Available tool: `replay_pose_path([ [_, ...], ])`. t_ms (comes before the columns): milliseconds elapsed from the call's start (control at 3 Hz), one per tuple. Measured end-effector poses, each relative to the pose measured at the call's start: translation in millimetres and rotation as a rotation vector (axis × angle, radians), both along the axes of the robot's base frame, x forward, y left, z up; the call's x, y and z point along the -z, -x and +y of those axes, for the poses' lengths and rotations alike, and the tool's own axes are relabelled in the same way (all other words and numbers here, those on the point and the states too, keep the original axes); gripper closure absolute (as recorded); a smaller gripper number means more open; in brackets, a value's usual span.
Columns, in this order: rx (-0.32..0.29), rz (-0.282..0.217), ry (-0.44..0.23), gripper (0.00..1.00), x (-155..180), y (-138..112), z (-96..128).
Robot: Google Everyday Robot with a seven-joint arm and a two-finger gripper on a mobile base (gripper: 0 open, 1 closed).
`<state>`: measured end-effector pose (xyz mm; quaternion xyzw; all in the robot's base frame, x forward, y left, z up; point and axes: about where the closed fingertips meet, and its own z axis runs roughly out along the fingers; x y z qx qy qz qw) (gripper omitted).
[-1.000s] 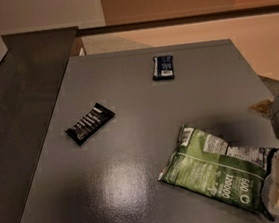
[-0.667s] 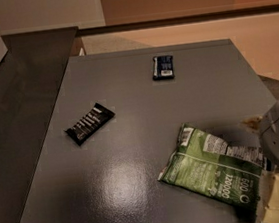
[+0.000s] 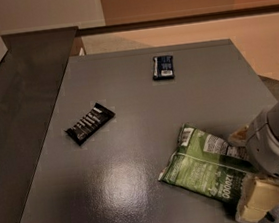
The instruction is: Pick green jalapeno chip bag
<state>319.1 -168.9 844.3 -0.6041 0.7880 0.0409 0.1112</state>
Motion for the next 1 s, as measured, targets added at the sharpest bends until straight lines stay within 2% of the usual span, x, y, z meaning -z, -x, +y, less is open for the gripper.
replay_pose_path([
  [667,0.029,-0.021,0.011,0.65,-6,-6,5],
  [1000,0.034,-0.06,0.008,0.89,-29,-14,5],
])
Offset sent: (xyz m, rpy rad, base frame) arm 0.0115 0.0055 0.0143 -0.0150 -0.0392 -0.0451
